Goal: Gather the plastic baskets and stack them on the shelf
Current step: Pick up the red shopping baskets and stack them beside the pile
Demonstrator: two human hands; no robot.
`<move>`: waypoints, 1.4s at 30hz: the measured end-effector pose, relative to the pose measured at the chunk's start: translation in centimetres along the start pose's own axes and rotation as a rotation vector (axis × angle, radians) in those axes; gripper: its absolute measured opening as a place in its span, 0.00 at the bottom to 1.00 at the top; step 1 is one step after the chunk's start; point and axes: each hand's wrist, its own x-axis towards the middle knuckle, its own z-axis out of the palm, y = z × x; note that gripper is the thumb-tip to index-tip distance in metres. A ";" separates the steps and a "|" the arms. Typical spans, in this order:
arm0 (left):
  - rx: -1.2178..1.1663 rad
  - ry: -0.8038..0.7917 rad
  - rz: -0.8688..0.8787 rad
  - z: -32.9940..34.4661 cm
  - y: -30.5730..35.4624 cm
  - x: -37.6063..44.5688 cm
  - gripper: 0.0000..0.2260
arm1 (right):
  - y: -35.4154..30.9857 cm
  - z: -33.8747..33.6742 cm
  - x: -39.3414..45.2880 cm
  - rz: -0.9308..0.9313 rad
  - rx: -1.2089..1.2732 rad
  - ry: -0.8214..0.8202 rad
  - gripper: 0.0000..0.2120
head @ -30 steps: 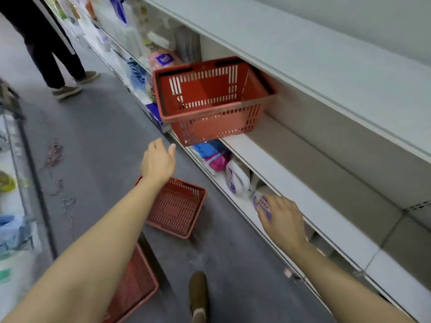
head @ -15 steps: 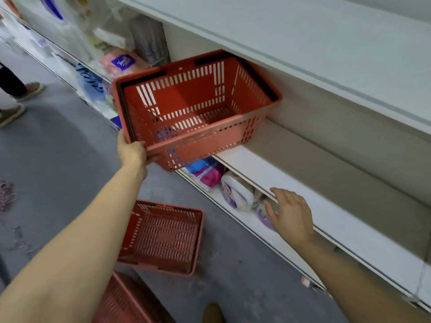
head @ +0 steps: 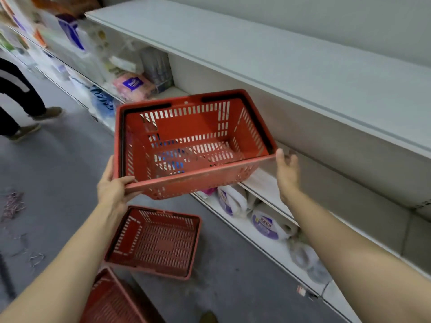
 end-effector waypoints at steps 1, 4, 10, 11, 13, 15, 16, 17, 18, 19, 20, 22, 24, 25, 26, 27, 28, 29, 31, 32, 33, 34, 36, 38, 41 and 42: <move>-0.005 -0.016 0.011 -0.7 -0.1 -1.0 0.38 | 0.4 -0.4 -0.1 0.013 0.054 -0.036 0.27; 0.017 -0.090 0.060 -2.4 -0.5 -4.7 0.37 | 2.8 -2.5 -1.3 0.013 0.167 -0.067 0.08; 0.117 -0.192 0.246 -7.0 -2.0 -13.0 0.33 | 4.1 -8.3 -8.6 -0.132 0.235 -0.038 0.17; 0.135 -0.208 0.270 -7.9 -2.1 -14.6 0.32 | 3.9 -9.3 -9.8 -0.152 0.242 -0.037 0.18; 0.172 -0.218 0.327 -9.5 -2.3 -17.7 0.30 | 3.9 -11.3 -11.7 -0.194 0.248 -0.025 0.19; 0.161 -0.198 0.370 -11.0 -2.4 -20.7 0.29 | 3.4 -13.6 -13.9 -0.226 0.233 -0.011 0.21; 0.151 -0.181 0.390 -11.7 -2.4 -21.8 0.29 | 3.3 -14.7 -14.9 -0.240 0.235 -0.011 0.21; 0.147 -0.158 0.404 -12.5 -2.4 -23.0 0.28 | 3.1 -15.8 -16.1 -0.247 0.253 -0.010 0.21; 0.137 -0.148 0.413 -13.3 -2.3 -24.1 0.28 | 3.0 -16.8 -17.4 -0.260 0.284 -0.015 0.21; 0.134 -0.138 0.415 -14.1 -2.1 -25.3 0.28 | 2.9 -17.8 -18.9 -0.270 0.296 -0.013 0.20; 0.131 -0.134 0.421 -15.1 -2.1 -26.2 0.28 | 2.9 -18.7 -20.4 -0.284 0.300 -0.014 0.20; 0.136 -0.157 0.430 -17.4 -1.9 -28.0 0.27 | 3.2 -20.5 -23.6 -0.301 0.305 -0.025 0.21; 0.151 -0.212 0.418 -19.3 -1.4 -29.6 0.28 | 3.3 -22.1 -26.8 -0.325 0.305 -0.029 0.21; 0.159 -0.214 0.413 -20.4 -1.1 -30.4 0.28 | 3.3 -22.9 -28.3 -0.335 0.304 -0.023 0.21; 0.151 -0.236 0.429 -21.2 -0.7 -31.4 0.28 | 3.2 -23.8 -29.8 -0.346 0.315 -0.018 0.21; 0.137 -0.261 0.434 -22.1 -0.2 -32.3 0.28 | 2.8 -24.8 -31.4 -0.349 0.327 -0.001 0.21; 0.116 -0.277 0.427 -22.6 0.4 -33.4 0.27 | 2.4 -26.0 -33.0 -0.359 0.348 0.018 0.21; 0.079 -0.304 0.419 -22.9 0.9 -34.4 0.27 | 1.8 -27.3 -34.5 -0.375 0.367 0.038 0.20; 0.075 -0.345 0.470 -23.2 1.4 -33.4 0.25 | 0.1 -30.6 -37.0 -0.427 0.395 0.074 0.20; 0.082 -0.329 0.526 -22.6 2.1 -33.6 0.26 | -0.8 -32.4 -37.8 -0.454 0.400 0.100 0.20; 0.091 -0.349 0.546 -20.7 3.3 -35.4 0.29 | -1.9 -34.4 -38.5 -0.478 0.399 0.136 0.20; 0.118 -0.396 0.557 -18.3 4.9 -38.3 0.31 | -2.8 -36.5 -38.9 -0.503 0.400 0.173 0.20; 0.160 -0.506 0.640 -12.9 8.3 -44.5 0.27 | -4.6 -40.9 -39.4 -0.548 0.389 0.268 0.19; 0.093 -0.557 0.708 -8.0 9.3 -48.8 0.28 | -5.9 -45.7 -39.4 -0.564 0.401 0.385 0.18; 0.032 -0.684 0.672 -0.8 9.6 -53.6 0.30 | -7.0 -53.3 -39.1 -0.591 0.406 0.528 0.16; 0.031 -0.716 0.658 1.8 9.4 -55.2 0.29 | -7.1 -56.1 -38.8 -0.592 0.401 0.568 0.15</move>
